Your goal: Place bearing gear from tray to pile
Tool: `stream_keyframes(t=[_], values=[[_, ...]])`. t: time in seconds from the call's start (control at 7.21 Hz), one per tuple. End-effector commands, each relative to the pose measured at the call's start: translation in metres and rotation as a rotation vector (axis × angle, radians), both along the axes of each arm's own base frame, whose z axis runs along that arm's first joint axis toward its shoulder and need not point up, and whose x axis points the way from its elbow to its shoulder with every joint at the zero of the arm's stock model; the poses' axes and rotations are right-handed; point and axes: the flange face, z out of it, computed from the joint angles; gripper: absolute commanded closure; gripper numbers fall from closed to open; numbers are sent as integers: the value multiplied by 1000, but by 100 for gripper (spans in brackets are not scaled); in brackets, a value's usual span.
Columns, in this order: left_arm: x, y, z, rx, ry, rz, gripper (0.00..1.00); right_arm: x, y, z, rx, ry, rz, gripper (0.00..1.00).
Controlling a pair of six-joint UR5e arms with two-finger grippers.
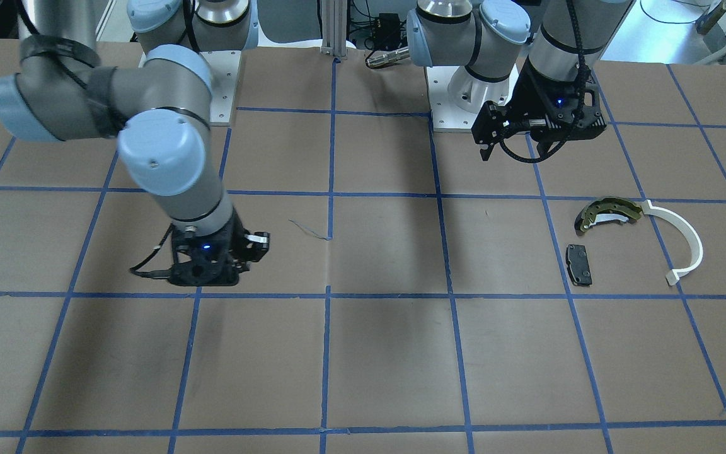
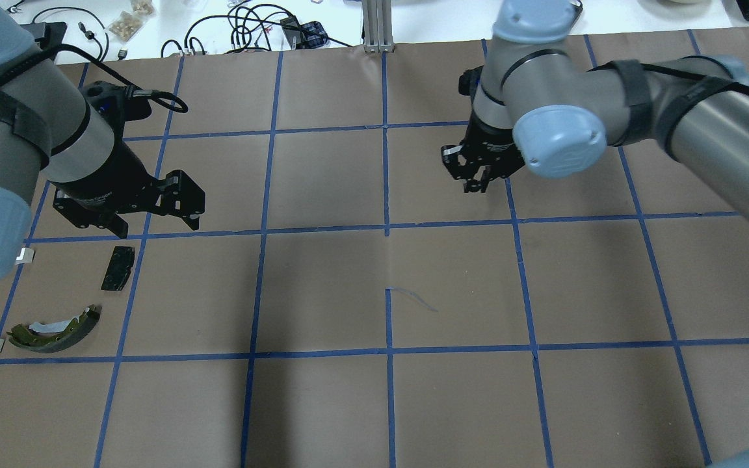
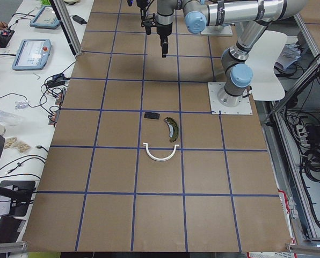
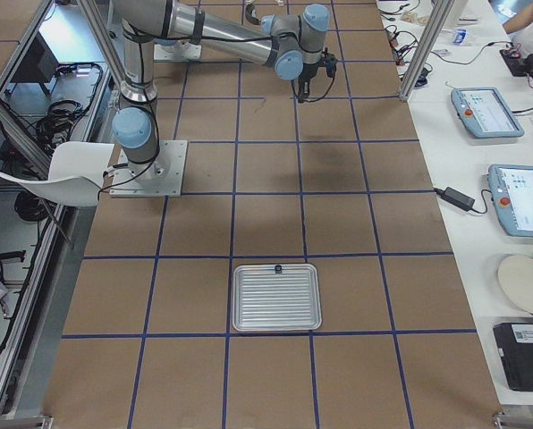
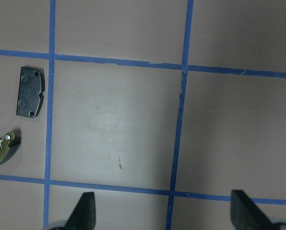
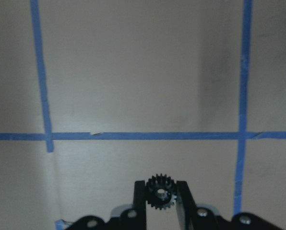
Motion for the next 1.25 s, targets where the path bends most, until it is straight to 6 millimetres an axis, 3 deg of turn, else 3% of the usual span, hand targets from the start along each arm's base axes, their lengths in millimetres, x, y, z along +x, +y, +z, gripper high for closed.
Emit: stream_keyframes(t=[0.0,0.14,0.42,0.55,0.69,0.83,1.11], values=[[1,-18,13,19,6,-4,0,96,34,-28,-12,-4,-81,91],[1,-26,11,27,8,-6,0,122,40,-47,-34,-15,-59,88],[0,-39,10,30,12,-33,0,124,38,-56,-31,-12,-57,76],[0,-47,9,34,12,-48,0,125,38,-56,-33,-13,-55,34],[-3,-51,4,46,15,-82,0,124,37,-56,-37,-13,-45,20],[-5,-54,-3,51,10,-94,0,125,37,-57,-36,-12,-42,14],[-7,-59,-13,43,15,-88,0,125,36,-55,-40,-12,-33,14]])
